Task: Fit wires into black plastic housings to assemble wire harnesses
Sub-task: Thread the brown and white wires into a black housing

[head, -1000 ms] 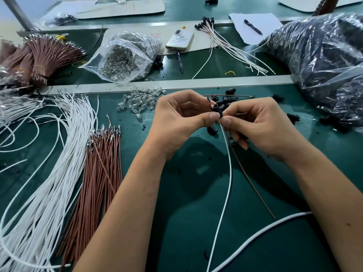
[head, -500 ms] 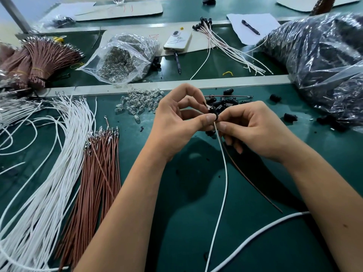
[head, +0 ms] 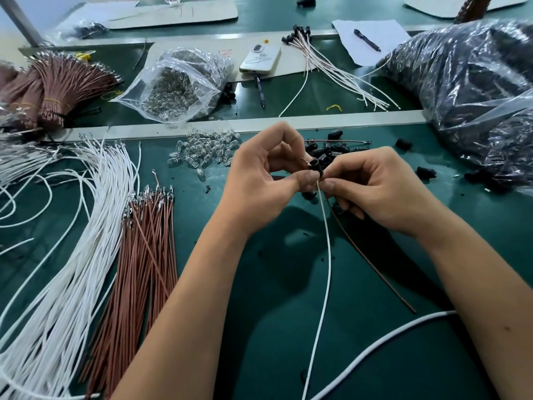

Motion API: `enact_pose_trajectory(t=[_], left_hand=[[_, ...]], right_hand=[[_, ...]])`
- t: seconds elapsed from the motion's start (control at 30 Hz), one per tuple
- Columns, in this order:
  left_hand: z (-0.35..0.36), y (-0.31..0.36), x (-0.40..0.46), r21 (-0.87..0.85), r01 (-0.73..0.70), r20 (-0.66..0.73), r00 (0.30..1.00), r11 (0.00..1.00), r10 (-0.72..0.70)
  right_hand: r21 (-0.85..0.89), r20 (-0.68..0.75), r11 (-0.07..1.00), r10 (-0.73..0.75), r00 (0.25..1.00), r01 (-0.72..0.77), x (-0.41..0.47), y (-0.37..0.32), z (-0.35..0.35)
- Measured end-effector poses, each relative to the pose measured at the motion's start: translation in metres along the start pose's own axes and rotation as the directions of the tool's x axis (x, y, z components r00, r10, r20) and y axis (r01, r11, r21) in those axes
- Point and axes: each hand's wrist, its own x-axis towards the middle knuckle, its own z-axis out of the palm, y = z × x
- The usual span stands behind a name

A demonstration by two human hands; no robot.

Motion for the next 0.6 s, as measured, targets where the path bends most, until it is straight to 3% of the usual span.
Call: enact_pose_trajectory(t=[0.27, 0.6], left_hand=[[0.0010, 0.0044, -0.0006, 0.051, -0.062, 0.002, 0.998, 0.997, 0.062], [0.0008, 0.0050, -0.0008, 0.024, -0.101, 0.008, 0.995, 0.995, 0.101]], right_hand=[[-0.005, -0.052, 0.986, -0.169, 0.984, 0.169, 0.0020, 0.0024, 0.0022], [-0.060, -0.110, 0.963, -0.269, 0.957, 0.264, 0.0017, 0.0008, 0.0016]])
